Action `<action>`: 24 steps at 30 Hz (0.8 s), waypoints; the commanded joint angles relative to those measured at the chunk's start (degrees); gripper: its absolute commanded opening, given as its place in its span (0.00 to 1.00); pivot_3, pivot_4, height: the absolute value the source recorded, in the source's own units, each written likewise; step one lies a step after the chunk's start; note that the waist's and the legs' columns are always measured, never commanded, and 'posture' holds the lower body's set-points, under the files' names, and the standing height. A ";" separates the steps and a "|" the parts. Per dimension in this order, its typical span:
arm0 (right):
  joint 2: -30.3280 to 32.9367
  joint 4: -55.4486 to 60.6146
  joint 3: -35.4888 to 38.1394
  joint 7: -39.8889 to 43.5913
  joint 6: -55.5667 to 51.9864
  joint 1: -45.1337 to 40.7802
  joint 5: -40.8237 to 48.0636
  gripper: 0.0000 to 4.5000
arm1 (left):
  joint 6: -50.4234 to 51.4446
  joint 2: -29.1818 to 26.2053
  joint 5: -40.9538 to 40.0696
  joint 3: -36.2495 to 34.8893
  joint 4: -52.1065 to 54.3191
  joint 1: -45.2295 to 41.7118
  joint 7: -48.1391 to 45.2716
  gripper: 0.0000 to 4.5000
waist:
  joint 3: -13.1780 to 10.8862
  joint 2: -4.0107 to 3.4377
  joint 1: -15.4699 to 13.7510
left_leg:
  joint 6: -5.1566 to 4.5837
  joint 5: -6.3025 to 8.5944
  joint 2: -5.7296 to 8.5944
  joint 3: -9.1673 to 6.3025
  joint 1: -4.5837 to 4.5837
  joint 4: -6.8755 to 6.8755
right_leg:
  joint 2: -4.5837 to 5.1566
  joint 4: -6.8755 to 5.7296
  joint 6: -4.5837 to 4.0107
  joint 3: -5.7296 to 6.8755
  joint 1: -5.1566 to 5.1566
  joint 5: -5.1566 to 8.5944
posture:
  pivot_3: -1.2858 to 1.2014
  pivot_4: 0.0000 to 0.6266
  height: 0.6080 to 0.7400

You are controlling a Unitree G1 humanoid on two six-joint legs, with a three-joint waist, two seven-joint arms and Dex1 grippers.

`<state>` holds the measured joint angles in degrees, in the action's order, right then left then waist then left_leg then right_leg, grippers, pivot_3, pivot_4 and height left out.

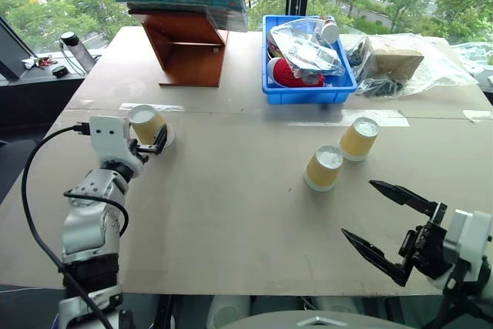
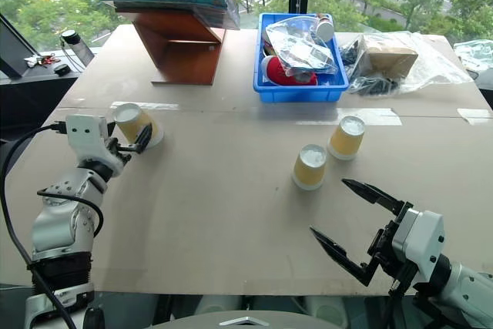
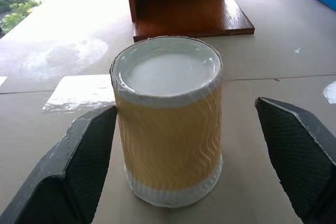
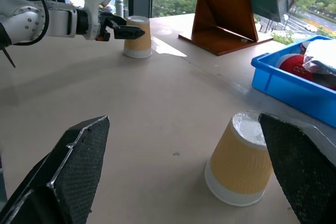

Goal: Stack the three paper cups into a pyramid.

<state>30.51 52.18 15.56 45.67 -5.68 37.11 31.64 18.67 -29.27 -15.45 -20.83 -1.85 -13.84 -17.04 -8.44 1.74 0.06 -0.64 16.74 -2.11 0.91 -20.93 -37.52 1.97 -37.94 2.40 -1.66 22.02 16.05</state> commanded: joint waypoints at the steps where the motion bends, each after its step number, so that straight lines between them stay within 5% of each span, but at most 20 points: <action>1: -0.68 0.63 0.54 0.00 2.52 0.69 -0.27 1.00 | -3.02 -0.68 2.44 0.55 -2.13 -2.20 1.27 0.96 | 0.00 0.00 0.18 | 0.00 0.00 0.00 0.01 0.00 0.00 | 0.00 0.00 0.00 -0.01 0.00 0.00 | 0.52 0.24 1.00; 6: -0.61 0.43 0.19 -0.39 2.90 0.62 -0.68 1.00 | -4.43 -0.78 3.39 1.18 -5.82 -4.30 1.23 0.96 | 0.00 0.00 0.42 | 0.01 0.00 -0.01 0.00 -0.01 0.00 | 0.03 -0.01 0.01 0.03 0.00 0.00 | 0.52 0.24 1.00; 11: -0.99 0.52 0.41 -0.59 3.60 1.80 -1.04 1.00 | -6.87 -0.55 3.74 1.41 -6.93 -4.63 0.17 0.60 | 0.00 0.00 0.38 | 0.01 0.00 -0.01 -0.01 -0.01 0.00 | 0.06 -0.01 0.01 0.04 0.00 -0.01 | 0.52 0.24 1.00; 16: -0.19 1.99 0.19 -2.56 1.63 0.67 -0.54 1.00 | -8.06 -0.75 2.49 1.63 -5.51 -3.56 -3.04 0.60 | 0.00 0.00 0.43 | 0.01 -0.01 -0.01 0.00 -0.01 0.00 | 0.08 -0.02 0.01 0.04 0.00 -0.01 | 0.52 0.24 1.00; 24: 0.28 1.86 0.50 -2.44 1.35 1.93 -0.13 1.00 | 5.04 -8.05 -14.29 10.00 6.70 1.89 -35.05 0.60 | -0.02 -0.04 0.41 | 0.04 -0.02 -0.01 -0.02 -0.05 -0.01 | 0.10 -0.03 0.00 0.09 0.00 0.00 | 0.52 0.24 1.00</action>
<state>30.56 52.43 15.56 43.23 -4.80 38.68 30.70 21.37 -36.35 -25.90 -12.45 0.87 -12.06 -45.67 -8.46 1.70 0.47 -0.60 16.72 -2.12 0.90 -20.96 -37.53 2.07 -37.96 2.40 -1.58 22.01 16.05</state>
